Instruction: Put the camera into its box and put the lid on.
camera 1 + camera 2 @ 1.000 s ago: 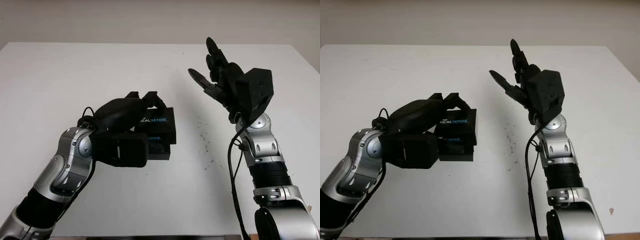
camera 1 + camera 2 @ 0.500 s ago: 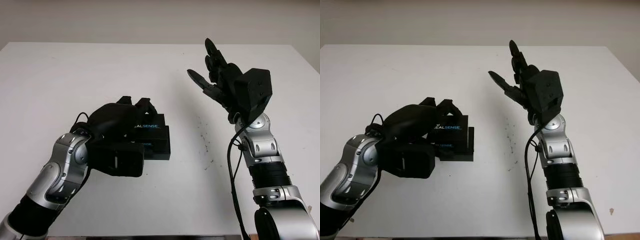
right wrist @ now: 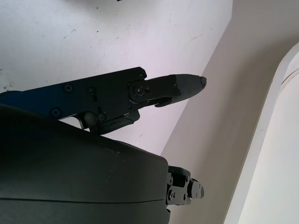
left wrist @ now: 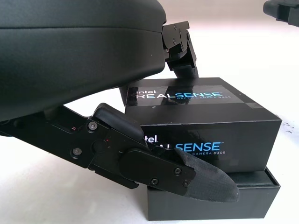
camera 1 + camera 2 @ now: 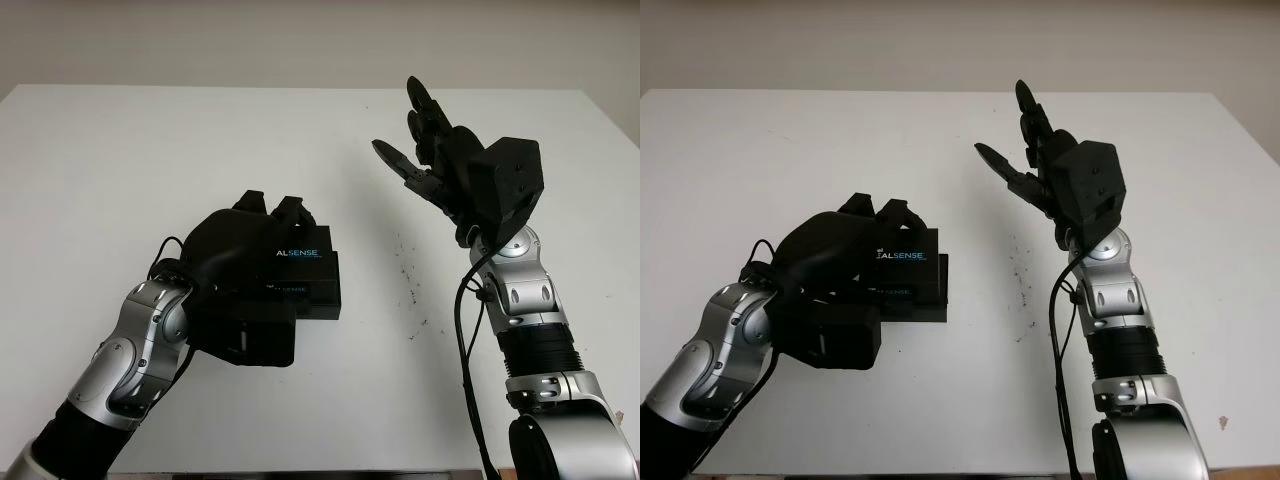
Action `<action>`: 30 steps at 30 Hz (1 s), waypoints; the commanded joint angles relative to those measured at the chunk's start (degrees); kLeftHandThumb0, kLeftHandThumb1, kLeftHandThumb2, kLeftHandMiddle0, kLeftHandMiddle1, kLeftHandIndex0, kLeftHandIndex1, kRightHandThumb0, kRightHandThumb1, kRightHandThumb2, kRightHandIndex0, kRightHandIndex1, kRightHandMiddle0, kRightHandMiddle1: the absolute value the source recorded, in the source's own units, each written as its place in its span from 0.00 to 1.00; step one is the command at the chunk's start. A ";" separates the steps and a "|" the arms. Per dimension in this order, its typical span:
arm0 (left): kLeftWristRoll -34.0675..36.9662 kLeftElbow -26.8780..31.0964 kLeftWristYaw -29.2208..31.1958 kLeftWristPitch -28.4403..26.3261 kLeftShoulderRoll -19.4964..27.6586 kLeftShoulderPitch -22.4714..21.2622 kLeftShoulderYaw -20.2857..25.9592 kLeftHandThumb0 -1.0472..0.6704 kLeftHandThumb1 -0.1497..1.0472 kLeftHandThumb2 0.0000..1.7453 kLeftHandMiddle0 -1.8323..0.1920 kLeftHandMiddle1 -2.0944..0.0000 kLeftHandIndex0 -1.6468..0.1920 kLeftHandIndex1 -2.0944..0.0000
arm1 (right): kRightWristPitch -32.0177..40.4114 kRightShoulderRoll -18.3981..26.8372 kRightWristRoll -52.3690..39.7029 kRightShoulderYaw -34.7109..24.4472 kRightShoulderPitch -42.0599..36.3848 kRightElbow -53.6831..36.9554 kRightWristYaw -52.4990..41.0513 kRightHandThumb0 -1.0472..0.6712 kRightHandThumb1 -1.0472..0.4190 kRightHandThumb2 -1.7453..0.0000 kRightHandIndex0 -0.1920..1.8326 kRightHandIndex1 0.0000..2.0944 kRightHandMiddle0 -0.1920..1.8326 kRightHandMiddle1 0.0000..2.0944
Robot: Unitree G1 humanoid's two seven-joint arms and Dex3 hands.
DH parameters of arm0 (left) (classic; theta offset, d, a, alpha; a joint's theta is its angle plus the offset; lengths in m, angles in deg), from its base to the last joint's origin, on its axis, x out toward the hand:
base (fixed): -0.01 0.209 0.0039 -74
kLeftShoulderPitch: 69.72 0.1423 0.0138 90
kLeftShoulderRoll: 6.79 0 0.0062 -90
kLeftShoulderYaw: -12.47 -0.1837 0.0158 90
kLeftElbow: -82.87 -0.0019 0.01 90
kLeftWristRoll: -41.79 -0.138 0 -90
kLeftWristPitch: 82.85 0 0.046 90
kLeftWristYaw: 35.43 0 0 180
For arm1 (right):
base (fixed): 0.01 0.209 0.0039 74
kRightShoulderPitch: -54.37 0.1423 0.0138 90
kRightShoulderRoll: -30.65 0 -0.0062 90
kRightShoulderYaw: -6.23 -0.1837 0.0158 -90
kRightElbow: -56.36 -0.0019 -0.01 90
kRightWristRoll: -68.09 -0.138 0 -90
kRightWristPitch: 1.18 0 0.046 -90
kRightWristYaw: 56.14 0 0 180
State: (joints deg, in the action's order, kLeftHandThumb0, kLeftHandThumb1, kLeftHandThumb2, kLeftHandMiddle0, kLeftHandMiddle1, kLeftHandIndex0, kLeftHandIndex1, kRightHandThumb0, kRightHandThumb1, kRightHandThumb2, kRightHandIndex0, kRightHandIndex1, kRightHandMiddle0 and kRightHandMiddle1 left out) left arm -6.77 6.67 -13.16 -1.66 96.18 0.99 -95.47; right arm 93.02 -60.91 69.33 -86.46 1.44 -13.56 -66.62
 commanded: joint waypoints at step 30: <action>1.07 -0.94 0.26 2.26 -1.50 0.71 0.13 0.44 1.00 0.16 0.60 0.00 0.79 0.00 | -2.05 -0.10 0.22 0.05 0.08 0.55 0.49 0.32 0.00 0.89 0.06 0.03 0.06 0.03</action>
State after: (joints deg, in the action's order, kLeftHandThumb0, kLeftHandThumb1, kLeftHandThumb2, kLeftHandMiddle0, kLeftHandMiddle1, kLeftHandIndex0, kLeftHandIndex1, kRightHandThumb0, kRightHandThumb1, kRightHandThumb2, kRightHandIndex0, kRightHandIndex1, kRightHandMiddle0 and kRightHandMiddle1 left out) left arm -6.10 5.28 -13.34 0.46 94.81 1.04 -95.35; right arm 91.69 -61.00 69.52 -86.46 1.43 -13.28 -66.38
